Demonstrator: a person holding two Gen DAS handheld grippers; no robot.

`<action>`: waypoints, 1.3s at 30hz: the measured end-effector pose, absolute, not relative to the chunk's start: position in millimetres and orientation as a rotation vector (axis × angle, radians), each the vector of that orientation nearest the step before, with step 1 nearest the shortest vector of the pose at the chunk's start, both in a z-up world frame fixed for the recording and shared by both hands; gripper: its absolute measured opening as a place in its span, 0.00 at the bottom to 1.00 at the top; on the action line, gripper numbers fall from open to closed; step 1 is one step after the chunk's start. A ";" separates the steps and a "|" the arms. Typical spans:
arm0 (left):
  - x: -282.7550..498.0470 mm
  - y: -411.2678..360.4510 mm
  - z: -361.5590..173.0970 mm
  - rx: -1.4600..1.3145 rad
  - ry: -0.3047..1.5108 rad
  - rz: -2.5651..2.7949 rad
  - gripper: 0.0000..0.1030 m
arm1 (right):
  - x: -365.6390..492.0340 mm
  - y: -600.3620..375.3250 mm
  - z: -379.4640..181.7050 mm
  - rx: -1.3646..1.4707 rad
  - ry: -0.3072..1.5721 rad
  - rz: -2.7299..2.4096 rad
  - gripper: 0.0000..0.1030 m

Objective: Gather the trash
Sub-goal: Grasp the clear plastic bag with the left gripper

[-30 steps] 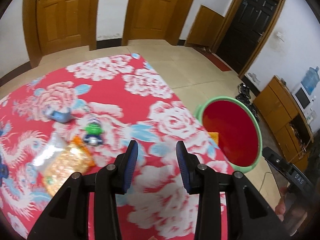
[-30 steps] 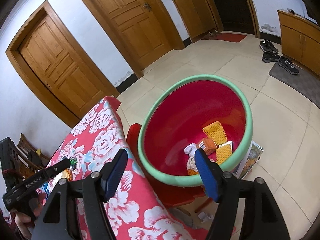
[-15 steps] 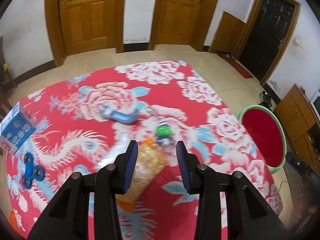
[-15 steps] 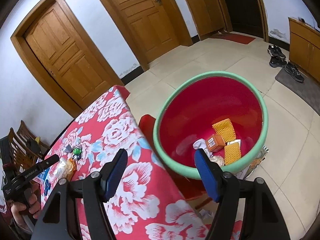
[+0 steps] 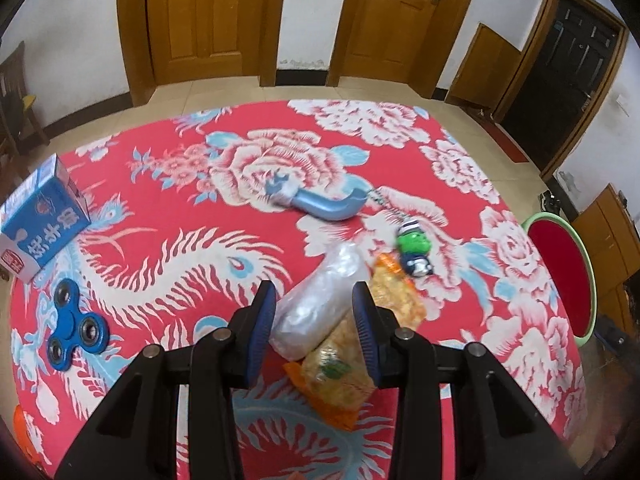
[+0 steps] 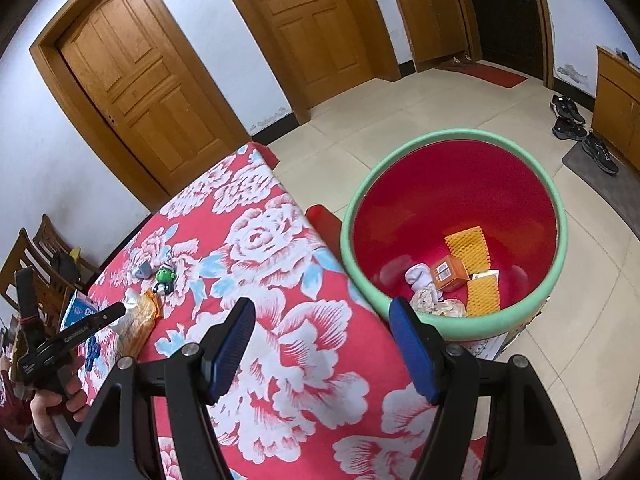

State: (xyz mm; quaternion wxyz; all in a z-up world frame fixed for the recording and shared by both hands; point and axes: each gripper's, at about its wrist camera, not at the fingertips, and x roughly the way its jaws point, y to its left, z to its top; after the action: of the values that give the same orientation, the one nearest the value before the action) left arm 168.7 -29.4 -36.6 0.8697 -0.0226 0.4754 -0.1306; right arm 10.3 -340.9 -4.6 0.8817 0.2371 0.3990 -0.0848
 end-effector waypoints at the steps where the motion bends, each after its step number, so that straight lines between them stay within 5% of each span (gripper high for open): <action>1: 169.4 -28.2 -38.8 -0.053 0.997 -0.275 0.38 | 11.1 -339.2 -4.3 0.490 0.833 -0.176 0.70; 39: 168.1 8.1 -38.0 -0.210 0.873 -0.249 0.34 | 94.8 -233.9 -0.3 0.264 0.889 0.011 0.70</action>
State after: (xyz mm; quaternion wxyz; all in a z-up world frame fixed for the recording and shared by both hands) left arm 168.1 8.1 -38.0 0.8935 -0.1013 0.4207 -0.1200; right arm 94.8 -233.9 -0.3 0.8943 0.1274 0.4289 0.0054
